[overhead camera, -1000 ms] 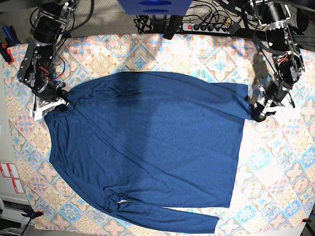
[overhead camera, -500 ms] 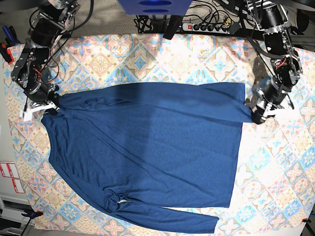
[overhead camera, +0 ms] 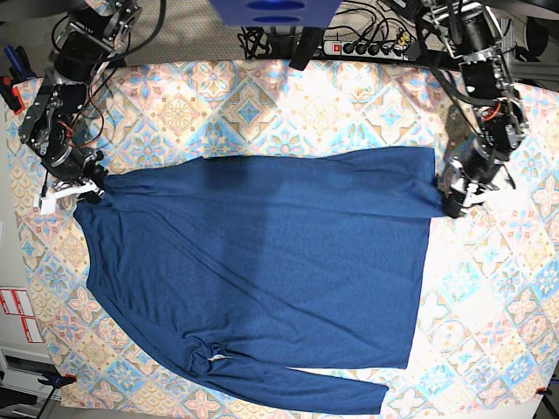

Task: Fold the T-shirt properly
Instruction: 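Drag the hem corner with the left gripper across the shirt toward the collar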

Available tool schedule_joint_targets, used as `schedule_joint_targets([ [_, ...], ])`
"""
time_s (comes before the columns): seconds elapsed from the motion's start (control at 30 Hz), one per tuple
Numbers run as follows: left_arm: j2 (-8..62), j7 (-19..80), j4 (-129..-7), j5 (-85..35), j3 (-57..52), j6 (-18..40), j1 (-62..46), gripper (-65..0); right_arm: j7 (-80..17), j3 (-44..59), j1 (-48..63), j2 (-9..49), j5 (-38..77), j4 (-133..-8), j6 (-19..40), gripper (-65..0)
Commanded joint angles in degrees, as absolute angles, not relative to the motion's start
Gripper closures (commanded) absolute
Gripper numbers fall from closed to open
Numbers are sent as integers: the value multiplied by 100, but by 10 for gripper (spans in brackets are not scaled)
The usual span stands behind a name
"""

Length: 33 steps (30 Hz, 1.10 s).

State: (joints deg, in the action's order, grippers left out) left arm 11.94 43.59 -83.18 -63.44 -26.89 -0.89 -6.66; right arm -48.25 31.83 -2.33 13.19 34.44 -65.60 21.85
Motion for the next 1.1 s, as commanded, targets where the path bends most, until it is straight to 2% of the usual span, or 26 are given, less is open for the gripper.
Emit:
schedule_joint_targets([
  [0.0,1244,4330,-8426,-6448,-2615,-4,-576,0,-4725,3204,-312,1429,3521,-6642,2229,-3],
  [0.37,1112,4356,-8391,-6413,-2563,-4,-585,0,-4743,3204,-312,1429,3521,-6651,2229,-3],
  [0.47,1130,4365,-8444,-6448,-2571,-13,-760,-74,-4743,3204,-312,1420,3521,-6651,2229,-3],
  [0.63,1130,4743,-8936,-6457,-2598,-13,-1086,-360,-4743,3204,-312,1420,3521,-6651,2229,-3],
  [0.77,1121,4892,-9358,-6457,-2598,-13,-1402,-533,-4743,3204,-303,1420,3521,-6651,2229,-3],
  [0.87,1086,4892,-9604,-6475,-2598,-13,-1666,-574,-4743,3204,-303,1420,3521,-6651,2229,-3],
  [1.07,1086,4892,-9675,-7196,-2598,-13,-2220,-571,-4752,3204,-286,1420,3521,-6651,2229,-3],
])
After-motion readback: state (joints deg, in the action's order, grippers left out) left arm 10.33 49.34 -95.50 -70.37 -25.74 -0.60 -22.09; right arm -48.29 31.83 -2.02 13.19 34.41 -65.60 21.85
